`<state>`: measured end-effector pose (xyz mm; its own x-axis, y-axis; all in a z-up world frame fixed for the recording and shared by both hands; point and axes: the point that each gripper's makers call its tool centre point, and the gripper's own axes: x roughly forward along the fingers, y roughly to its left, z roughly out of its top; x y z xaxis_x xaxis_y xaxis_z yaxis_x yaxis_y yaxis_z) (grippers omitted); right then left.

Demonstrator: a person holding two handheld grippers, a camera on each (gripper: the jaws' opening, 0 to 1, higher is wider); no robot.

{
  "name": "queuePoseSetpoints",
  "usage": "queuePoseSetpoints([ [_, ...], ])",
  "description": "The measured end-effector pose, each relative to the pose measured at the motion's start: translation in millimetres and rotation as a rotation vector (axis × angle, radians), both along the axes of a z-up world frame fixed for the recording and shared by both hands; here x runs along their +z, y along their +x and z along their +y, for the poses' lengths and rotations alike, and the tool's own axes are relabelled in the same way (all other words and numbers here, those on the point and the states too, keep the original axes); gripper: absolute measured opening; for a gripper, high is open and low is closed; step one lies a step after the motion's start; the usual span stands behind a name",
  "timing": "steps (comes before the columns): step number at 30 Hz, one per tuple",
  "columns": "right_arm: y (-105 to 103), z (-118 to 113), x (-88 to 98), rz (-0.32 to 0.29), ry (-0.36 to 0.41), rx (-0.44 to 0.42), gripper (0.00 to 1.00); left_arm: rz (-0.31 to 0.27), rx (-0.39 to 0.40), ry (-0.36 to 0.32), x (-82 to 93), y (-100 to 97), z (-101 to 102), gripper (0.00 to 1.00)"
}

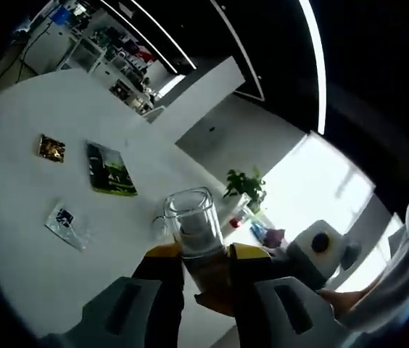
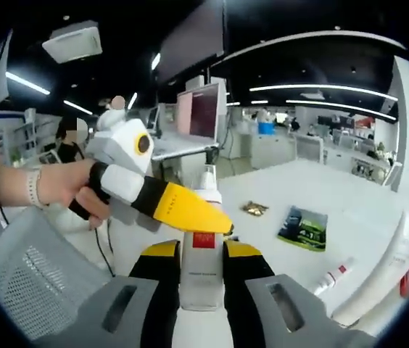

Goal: Arrange the skincare products in the storage area until every visible bottle or jar stands upright without overlapping.

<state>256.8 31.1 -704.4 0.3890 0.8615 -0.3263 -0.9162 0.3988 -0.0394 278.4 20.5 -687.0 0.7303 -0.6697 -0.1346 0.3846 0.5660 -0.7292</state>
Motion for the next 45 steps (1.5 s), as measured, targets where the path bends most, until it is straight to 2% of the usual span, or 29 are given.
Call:
queuePoseSetpoints([
  [2, 1.4, 0.6, 1.4, -0.013, 0.004, -0.003, 0.22, -0.011, 0.009, 0.006, 1.4, 3.5, 6.3, 0.16],
  [4, 2.0, 1.5, 1.1, 0.005, 0.006, -0.004, 0.22, -0.018, 0.008, 0.027, 1.4, 4.7, 7.7, 0.16],
  [6, 3.6, 2.0, -2.0, 0.029, 0.004, -0.002, 0.23, -0.041, 0.007, 0.076, 1.3, 5.1, 7.9, 0.16],
  [10, 1.3, -0.7, -6.1, 0.033, -0.009, 0.001, 0.24, -0.053, 0.005, 0.092, 3.9, 5.1, 7.2, 0.16],
  [11, 0.2, -2.9, -8.2, 0.055, -0.010, -0.003, 0.25, -0.061, 0.008, 0.103, 4.4, 5.5, 7.7, 0.16],
  [15, 1.3, -15.0, -9.0, 0.077, -0.001, -0.034, 0.25, -0.091, 0.014, 0.169, 5.8, 3.7, 2.9, 0.16],
  [22, 3.8, -32.2, -0.2, 0.082, 0.011, -0.065, 0.28, -0.143, -0.007, 0.217, 7.5, 7.3, 2.5, 0.16],
  [23, 3.5, -33.8, 1.4, 0.086, 0.015, -0.066, 0.27, -0.164, -0.021, 0.232, 9.0, 8.1, 1.3, 0.16],
  [25, 2.6, -41.3, 6.0, 0.086, 0.021, -0.069, 0.25, -0.206, -0.054, 0.308, 7.3, 8.7, 2.0, 0.16],
  [27, 2.1, -47.8, 10.2, 0.097, 0.039, -0.072, 0.25, -0.216, -0.075, 0.364, 4.2, 8.2, 2.4, 0.16],
  [30, 1.8, -57.6, 19.9, 0.129, 0.088, -0.090, 0.25, -0.251, -0.117, 0.412, 4.9, 5.4, -6.0, 0.16],
  [33, 5.8, -61.5, 30.0, 0.125, 0.126, -0.120, 0.23, -0.264, -0.161, 0.428, 3.3, 3.7, -15.1, 0.16],
  [36, 7.1, -59.4, 39.7, 0.141, 0.170, -0.124, 0.26, -0.268, -0.226, 0.442, -3.3, -0.1, -26.8, 0.16],
  [39, 7.5, -55.6, 43.0, 0.138, 0.174, -0.112, 0.27, -0.287, -0.273, 0.442, -3.5, -4.7, -39.8, 0.16],
  [40, 7.3, -54.6, 44.0, 0.136, 0.174, -0.107, 0.27, -0.316, -0.305, 0.444, -1.7, -7.8, -45.7, 0.16],
  [43, 4.9, -49.2, 47.6, 0.146, 0.195, -0.080, 0.30, -0.351, -0.375, 0.419, 1.9, -16.6, -58.9, 0.16],
  [45, 4.0, -47.7, 49.0, 0.145, 0.198, -0.071, 0.31, -0.354, -0.395, 0.437, -0.7, -18.0, -63.4, 0.16],
])
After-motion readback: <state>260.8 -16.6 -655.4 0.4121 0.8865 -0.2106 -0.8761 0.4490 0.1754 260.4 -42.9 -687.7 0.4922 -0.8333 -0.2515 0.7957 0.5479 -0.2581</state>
